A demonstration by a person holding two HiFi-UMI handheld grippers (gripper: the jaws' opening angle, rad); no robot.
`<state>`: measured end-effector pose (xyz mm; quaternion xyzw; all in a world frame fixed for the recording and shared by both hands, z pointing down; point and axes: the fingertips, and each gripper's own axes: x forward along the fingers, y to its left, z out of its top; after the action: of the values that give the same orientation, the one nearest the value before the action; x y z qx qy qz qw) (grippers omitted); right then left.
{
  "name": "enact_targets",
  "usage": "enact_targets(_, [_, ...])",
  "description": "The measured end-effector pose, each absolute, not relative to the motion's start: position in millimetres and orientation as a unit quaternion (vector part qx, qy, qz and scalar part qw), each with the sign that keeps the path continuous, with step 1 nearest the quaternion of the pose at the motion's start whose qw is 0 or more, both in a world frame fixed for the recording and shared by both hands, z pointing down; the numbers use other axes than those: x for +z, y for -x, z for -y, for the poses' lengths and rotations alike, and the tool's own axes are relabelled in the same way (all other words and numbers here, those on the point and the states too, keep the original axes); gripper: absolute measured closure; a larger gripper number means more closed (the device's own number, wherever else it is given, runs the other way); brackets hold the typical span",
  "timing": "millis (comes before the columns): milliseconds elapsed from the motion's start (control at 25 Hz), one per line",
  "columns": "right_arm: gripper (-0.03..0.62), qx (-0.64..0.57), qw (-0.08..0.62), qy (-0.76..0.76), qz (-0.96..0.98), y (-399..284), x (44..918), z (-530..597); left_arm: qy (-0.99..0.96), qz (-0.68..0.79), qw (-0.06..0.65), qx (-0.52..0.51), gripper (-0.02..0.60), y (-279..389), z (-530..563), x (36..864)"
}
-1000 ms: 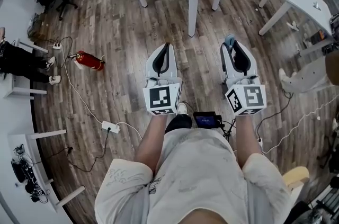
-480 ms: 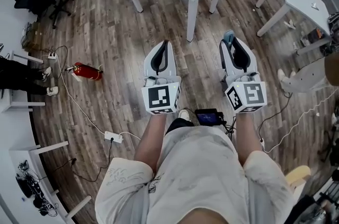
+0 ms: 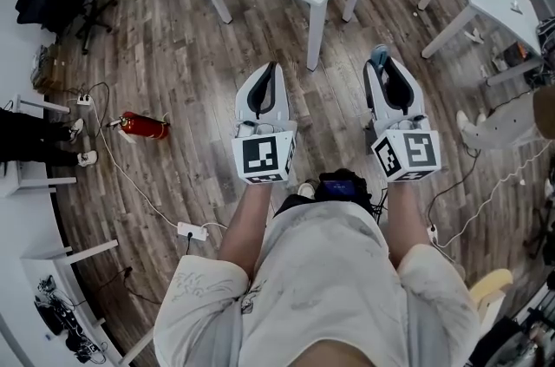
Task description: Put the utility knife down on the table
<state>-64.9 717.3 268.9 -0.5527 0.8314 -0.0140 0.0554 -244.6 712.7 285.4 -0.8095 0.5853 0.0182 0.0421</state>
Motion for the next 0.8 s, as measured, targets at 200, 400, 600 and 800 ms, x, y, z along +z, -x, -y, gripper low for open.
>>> enact_targets(200, [0.459, -0.009, 0.057, 0.551, -0.832, 63.8, 277.0, -682.5, 0.812, -0.581, 0.047, 0.022, 0.561, 236.8, -677.1, 290.9])
enact_targets(400, [0.459, -0.015, 0.063, 0.548, -0.834, 42.1, 288.1, -614.2, 0.813, -0.58, 0.049, 0.019, 0.561, 212.1, -611.4, 301.3])
enact_targets(600, [0.459, -0.021, 0.061, 0.542, -0.838, -14.5, 298.2, -515.4, 0.808, -0.587, 0.045, 0.013, 0.561, 155.3, -514.7, 310.2])
enact_targets(800, [0.459, -0.027, 0.064, 0.536, -0.841, -78.6, 300.9, -417.0, 0.803, -0.594, 0.048, 0.007, 0.561, 91.7, -420.1, 308.6])
